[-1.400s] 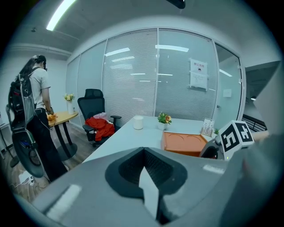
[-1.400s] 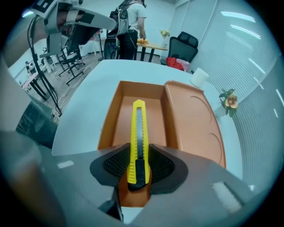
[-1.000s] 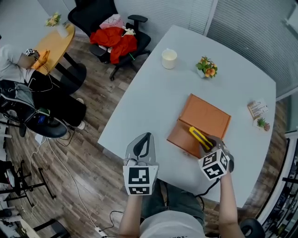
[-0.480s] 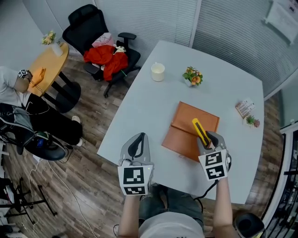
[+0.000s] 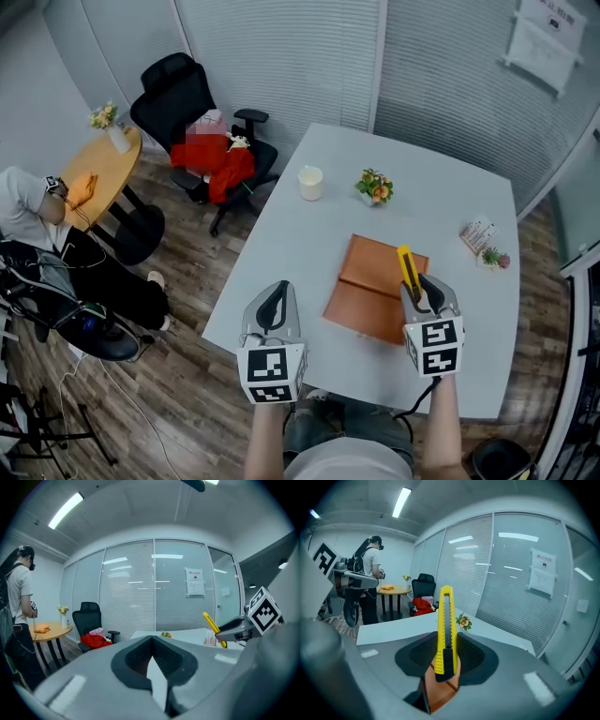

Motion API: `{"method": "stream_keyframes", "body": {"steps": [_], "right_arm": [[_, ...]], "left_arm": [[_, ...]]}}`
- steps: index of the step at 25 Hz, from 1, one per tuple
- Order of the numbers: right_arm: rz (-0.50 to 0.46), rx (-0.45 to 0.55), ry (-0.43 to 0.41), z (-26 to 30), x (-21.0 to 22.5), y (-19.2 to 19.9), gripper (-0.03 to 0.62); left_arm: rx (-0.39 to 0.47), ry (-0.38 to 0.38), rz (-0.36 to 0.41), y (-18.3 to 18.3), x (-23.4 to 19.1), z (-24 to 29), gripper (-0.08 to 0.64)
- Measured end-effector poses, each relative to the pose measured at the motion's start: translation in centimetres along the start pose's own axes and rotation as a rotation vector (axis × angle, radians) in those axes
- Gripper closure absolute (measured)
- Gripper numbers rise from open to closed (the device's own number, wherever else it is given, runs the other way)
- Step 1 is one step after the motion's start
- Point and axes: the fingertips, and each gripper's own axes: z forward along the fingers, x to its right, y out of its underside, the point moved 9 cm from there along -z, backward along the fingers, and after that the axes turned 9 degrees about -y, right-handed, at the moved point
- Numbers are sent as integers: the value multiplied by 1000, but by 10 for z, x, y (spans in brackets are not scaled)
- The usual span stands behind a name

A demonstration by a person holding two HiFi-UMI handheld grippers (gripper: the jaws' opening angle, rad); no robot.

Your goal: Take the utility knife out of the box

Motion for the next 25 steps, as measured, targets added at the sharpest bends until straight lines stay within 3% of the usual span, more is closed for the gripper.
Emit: {"method": "stream_keyframes", "body": {"steps": [7,25], "right_arm": [[51,141,105,-30,10,-12,433],[125,333,253,-89,17,-35,434]], "left_arm": [[70,5,3,-21,4,-5,560],[196,34,11,-64,14,-16,560]]}}
